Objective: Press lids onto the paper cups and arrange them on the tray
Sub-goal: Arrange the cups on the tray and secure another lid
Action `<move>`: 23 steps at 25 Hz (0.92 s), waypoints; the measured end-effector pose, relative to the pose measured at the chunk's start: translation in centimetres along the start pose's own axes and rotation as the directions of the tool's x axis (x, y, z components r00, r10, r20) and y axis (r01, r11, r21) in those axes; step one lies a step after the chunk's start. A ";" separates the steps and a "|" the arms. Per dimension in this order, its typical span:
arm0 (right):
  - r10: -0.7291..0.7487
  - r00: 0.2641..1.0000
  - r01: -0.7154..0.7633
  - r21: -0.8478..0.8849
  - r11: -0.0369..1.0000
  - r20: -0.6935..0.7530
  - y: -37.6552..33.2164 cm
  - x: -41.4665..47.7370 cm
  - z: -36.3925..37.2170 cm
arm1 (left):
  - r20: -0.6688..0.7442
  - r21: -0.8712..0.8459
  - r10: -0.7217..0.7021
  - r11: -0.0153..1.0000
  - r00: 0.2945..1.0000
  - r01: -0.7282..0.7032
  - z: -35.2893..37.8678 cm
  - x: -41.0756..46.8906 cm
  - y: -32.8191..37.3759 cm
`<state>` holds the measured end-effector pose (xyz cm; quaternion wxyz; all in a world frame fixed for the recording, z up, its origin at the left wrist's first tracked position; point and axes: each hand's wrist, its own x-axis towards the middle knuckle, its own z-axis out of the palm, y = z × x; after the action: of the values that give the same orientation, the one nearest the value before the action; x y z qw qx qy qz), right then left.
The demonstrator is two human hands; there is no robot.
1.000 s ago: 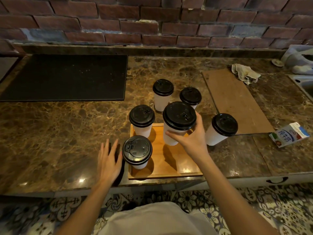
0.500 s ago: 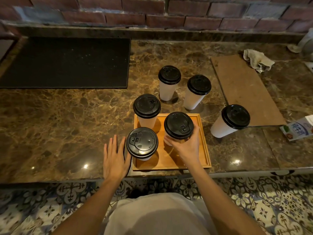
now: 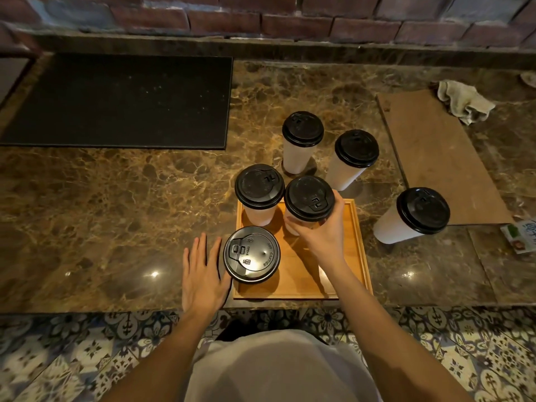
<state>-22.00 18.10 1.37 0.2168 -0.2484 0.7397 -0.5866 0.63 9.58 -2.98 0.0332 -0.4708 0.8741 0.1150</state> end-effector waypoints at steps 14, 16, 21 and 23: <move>0.001 0.995 0.014 -0.143 0.990 0.100 -5.8 1.7 -5.4 | -0.009 -0.036 0.012 0.999 1.000 -0.013 0.0 0.3 0.0; -0.177 0.984 0.175 -0.259 0.950 0.015 -9.0 3.5 -7.0 | -0.016 -0.046 0.009 0.999 1.000 -0.010 0.0 0.2 0.1; -0.204 0.926 0.368 -0.634 0.680 0.318 -13.7 11.8 -4.0 | 0.001 -0.012 0.007 1.000 1.000 -0.007 -0.5 0.1 0.2; -0.081 0.903 0.377 -0.687 0.621 0.422 -12.8 13.9 -1.6 | 0.007 -0.002 0.007 1.000 1.000 -0.007 -0.6 0.1 0.2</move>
<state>-32.39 8.30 13.78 0.1437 -0.5099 0.8255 -0.1944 0.47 9.50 -2.41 0.0354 -0.4675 0.8754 0.1179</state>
